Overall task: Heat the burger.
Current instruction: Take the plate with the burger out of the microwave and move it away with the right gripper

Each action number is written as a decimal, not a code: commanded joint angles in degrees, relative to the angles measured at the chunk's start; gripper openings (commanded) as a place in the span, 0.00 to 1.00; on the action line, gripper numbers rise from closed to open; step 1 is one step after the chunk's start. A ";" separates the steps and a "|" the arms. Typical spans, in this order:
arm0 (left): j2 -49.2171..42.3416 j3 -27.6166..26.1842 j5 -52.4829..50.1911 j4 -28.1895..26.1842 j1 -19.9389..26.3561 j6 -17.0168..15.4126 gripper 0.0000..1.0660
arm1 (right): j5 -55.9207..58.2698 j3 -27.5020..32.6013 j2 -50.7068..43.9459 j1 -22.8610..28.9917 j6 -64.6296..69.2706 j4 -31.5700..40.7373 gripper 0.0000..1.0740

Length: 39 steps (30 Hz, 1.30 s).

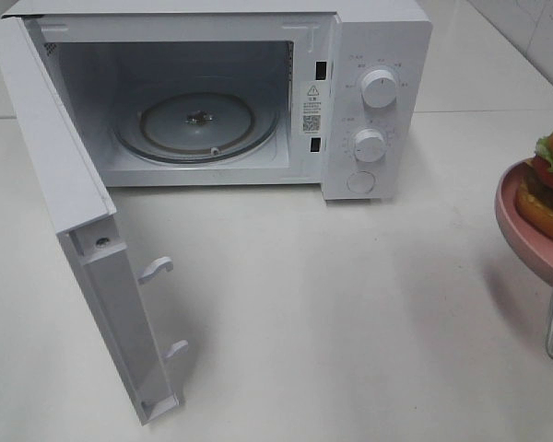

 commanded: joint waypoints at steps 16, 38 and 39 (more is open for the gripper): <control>-0.80 -0.06 -0.17 0.00 0.23 -0.11 0.92 | 10.66 -11.23 25.95 -0.46 44.52 -9.17 0.00; -0.80 -0.06 -0.17 0.00 0.23 -0.11 0.92 | 4.07 -13.06 47.44 -8.08 63.31 -12.95 0.04; -0.80 -0.06 -0.17 0.00 0.23 -0.11 0.92 | 3.15 -13.06 48.64 -8.54 64.63 -13.92 0.05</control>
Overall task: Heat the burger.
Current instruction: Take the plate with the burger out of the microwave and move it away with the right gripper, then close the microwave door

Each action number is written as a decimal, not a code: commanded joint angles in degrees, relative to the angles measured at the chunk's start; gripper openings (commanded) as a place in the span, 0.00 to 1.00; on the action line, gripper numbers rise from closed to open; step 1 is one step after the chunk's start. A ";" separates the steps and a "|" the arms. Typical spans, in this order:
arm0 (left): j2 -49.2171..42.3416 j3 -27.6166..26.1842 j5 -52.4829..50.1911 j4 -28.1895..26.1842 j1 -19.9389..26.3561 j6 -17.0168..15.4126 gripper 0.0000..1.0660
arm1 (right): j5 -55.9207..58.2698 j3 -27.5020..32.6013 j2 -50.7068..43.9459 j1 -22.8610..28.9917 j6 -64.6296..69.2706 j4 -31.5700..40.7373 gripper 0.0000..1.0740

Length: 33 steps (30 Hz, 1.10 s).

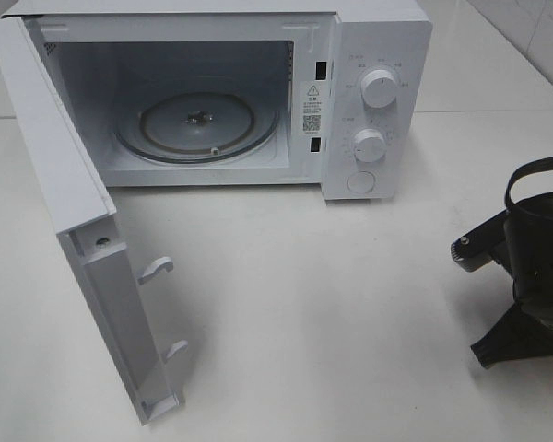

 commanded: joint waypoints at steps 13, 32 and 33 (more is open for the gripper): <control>-0.80 -0.06 -0.17 0.00 0.23 -0.11 0.92 | -1.43 -0.80 3.09 -1.20 4.01 -3.72 0.36; -0.80 -0.06 -0.17 0.00 0.23 -0.11 0.92 | -5.84 -2.01 -25.27 -1.20 -34.49 26.53 0.67; -0.80 -0.06 -0.17 0.00 0.23 -0.11 0.92 | -5.84 -2.01 -26.93 -1.20 -37.36 29.16 0.70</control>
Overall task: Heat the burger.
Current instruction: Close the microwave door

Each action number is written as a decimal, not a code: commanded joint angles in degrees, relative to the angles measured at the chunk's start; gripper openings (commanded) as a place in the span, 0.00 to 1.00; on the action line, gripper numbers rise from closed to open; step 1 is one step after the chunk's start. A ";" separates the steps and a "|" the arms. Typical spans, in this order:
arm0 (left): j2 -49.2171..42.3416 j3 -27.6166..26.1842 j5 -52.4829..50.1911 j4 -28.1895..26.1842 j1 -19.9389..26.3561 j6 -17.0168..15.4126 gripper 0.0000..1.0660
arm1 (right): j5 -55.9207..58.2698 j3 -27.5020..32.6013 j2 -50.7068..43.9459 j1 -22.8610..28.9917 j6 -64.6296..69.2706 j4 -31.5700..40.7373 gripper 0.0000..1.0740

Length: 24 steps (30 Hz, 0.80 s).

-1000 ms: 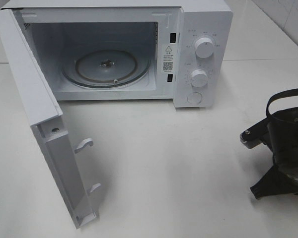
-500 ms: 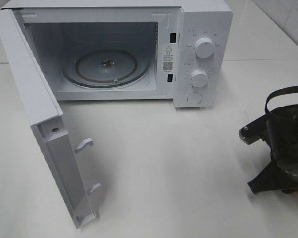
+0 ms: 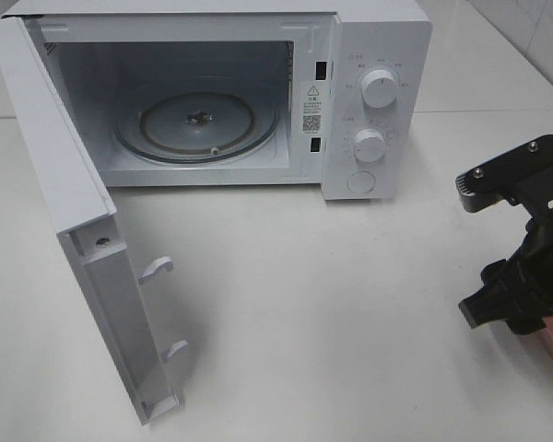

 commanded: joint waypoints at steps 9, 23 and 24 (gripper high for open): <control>-0.80 -0.06 -0.17 0.00 0.23 -0.11 0.92 | 1.72 -0.11 -15.70 -0.23 -23.49 24.81 0.75; -0.80 -0.06 -0.17 0.00 0.23 -0.11 0.92 | 18.16 -0.11 -34.32 -0.23 -30.14 30.77 0.71; -0.80 -0.06 -0.17 0.00 0.23 -0.11 0.92 | 19.77 -0.11 -37.36 -0.23 -30.19 30.83 0.71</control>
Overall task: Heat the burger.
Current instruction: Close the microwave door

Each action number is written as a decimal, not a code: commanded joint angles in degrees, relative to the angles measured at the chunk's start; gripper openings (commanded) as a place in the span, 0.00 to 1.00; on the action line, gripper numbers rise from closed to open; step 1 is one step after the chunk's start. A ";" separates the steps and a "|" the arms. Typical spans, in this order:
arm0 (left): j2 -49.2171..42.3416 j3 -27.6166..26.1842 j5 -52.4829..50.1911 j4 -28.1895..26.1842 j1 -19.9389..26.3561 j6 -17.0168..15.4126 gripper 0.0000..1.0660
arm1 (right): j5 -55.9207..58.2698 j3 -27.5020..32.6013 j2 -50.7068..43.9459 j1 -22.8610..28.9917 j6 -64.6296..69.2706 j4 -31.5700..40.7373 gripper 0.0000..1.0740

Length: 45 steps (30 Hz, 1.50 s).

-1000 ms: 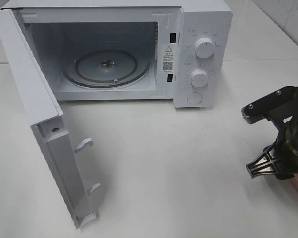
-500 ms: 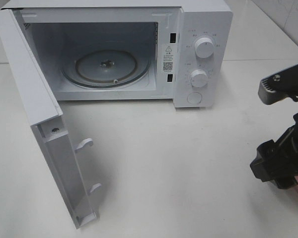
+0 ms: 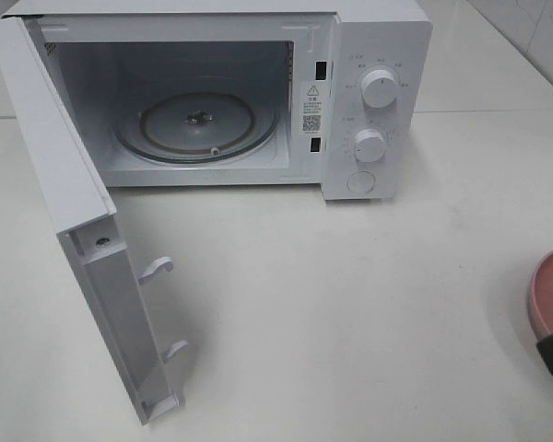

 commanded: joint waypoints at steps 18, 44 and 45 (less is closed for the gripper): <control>-0.80 -0.06 -0.17 0.00 0.23 -0.11 0.92 | 5.73 0.00 -26.59 -11.75 -3.44 0.63 0.71; -0.80 -0.06 -0.17 0.00 0.23 -0.11 0.92 | 4.35 3.72 -44.00 -25.04 -8.14 3.55 0.71; -0.80 -0.06 -0.17 0.00 0.23 -0.11 0.92 | 4.35 3.72 -44.00 -25.04 -8.14 3.55 0.71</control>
